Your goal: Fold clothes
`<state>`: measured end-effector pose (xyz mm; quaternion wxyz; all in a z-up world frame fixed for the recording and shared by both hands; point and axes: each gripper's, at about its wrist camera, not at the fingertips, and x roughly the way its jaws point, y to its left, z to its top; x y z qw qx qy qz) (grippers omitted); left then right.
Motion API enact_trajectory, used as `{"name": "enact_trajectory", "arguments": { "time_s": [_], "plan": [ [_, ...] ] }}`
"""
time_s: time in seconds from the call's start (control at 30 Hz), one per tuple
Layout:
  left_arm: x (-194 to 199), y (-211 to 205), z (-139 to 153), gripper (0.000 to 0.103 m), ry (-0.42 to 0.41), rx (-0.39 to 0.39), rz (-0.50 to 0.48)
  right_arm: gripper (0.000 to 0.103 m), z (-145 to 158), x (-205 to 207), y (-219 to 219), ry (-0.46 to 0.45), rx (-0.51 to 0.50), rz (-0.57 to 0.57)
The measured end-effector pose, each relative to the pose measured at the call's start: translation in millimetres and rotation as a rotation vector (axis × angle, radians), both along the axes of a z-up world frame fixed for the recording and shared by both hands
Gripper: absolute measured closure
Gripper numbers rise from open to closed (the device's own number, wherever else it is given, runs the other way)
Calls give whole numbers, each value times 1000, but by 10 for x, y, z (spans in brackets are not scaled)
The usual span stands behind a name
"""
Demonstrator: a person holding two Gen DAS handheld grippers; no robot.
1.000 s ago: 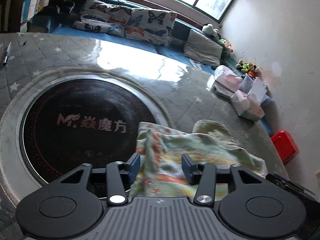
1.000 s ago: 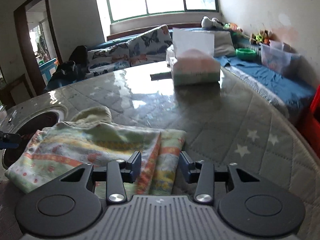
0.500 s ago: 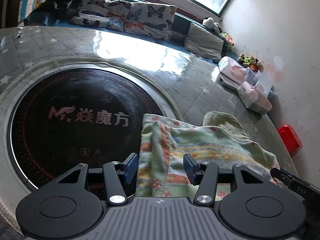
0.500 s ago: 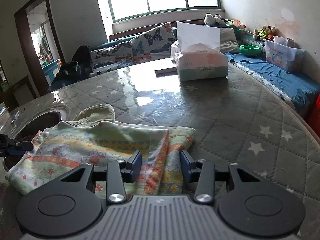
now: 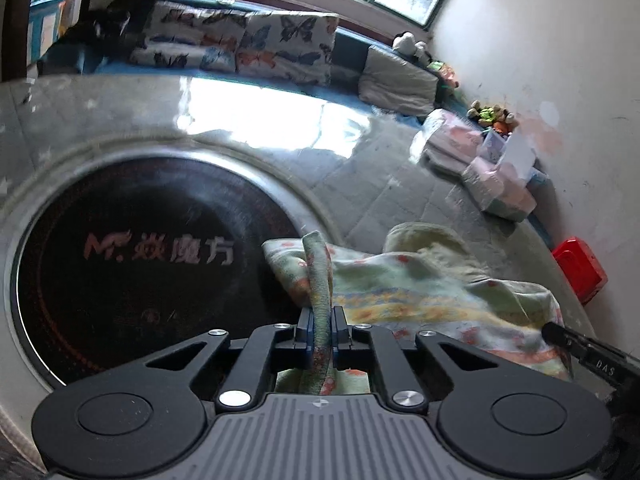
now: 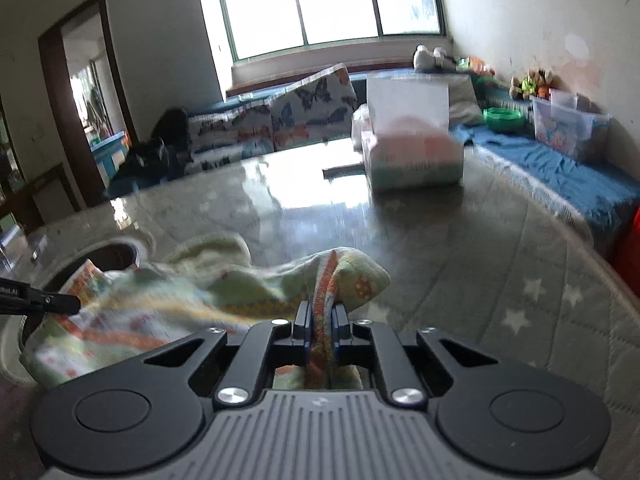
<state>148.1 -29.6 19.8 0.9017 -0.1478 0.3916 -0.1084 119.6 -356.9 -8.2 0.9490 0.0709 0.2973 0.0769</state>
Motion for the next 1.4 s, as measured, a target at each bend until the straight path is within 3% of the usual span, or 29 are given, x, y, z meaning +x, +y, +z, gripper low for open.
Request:
{"name": "enact_trajectory", "arguments": {
  "time_s": [0.27, 0.53, 0.73, 1.07, 1.2, 1.3, 1.33, 1.4],
  "plan": [
    [-32, -270, 325, 95, -72, -23, -63, 95, 445, -134, -76, -118, -48, -23],
    [-2, -554, 532, 95, -113, -33, -114, 95, 662, -193, -261, -167, -113, -74],
    [105, -712, 471, 95, -90, -19, -132, 95, 615, -144, -348, -149, -125, -101],
    [258, -779, 128, 92, 4, 49, -119, 90, 192, 78, -472, -3, -147, -179],
    [238, -759, 104, 83, 11, 81, -111, 87, 112, 73, -468, 13, -160, -188],
    [162, -776, 96, 61, -3, 108, -119, 76, 104, 0, -379, 7, -171, -155],
    [137, -782, 94, 61, -8, 117, -122, 66, 93, -25, -326, 11, -168, -133],
    [84, -802, 62, 60, -9, 123, -137, 65, 71, -74, -220, 19, -161, -90]
  ]
}}
